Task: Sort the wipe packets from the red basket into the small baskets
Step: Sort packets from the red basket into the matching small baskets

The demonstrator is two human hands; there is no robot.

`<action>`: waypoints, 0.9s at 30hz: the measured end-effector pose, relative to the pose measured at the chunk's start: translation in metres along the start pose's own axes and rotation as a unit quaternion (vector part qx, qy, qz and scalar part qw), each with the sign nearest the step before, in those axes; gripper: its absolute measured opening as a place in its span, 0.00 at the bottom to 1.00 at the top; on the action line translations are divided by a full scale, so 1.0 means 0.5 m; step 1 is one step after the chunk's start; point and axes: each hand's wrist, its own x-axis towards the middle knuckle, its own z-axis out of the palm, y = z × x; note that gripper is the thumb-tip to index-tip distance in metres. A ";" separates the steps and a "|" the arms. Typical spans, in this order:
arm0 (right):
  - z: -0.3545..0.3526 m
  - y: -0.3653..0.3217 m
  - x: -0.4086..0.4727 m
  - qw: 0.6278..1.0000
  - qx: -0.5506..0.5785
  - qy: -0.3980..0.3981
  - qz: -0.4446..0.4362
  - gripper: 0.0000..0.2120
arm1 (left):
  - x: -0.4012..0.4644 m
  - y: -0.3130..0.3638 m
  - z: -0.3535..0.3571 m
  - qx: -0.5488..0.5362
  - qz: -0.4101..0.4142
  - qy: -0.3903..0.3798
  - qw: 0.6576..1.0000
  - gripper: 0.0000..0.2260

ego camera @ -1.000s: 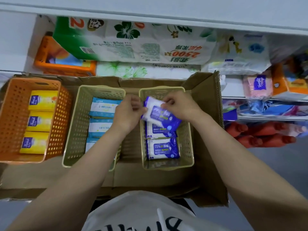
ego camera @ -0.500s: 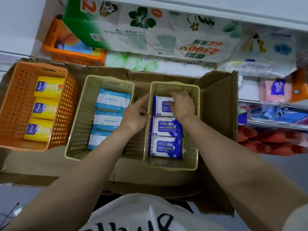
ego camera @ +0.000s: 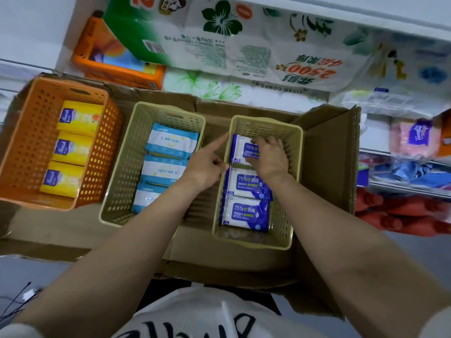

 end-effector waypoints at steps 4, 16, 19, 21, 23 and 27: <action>-0.012 -0.007 -0.008 1.000 -0.014 -0.012 -0.003 0.27 | -0.001 -0.002 0.000 0.004 0.011 0.007 1.000 0.33; -0.164 -0.114 -0.106 0.999 -0.027 0.030 0.010 0.22 | -0.111 -0.015 -0.180 0.080 0.113 0.069 0.988 0.20; -0.211 -0.205 -0.171 0.995 -0.014 0.100 -0.021 0.21 | -0.189 -0.056 -0.319 0.157 0.166 0.125 0.965 0.19; -0.227 -0.281 -0.228 0.988 -0.005 0.142 -0.051 0.20 | -0.257 -0.106 -0.422 0.197 0.194 0.167 0.946 0.19; -0.228 -0.368 -0.295 0.980 0.002 0.180 -0.080 0.20 | -0.332 -0.171 -0.526 0.206 0.217 0.208 0.931 0.19; -0.184 -0.563 -0.425 0.962 0.025 0.232 -0.145 0.18 | -0.484 -0.326 -0.722 0.221 0.249 0.292 0.897 0.27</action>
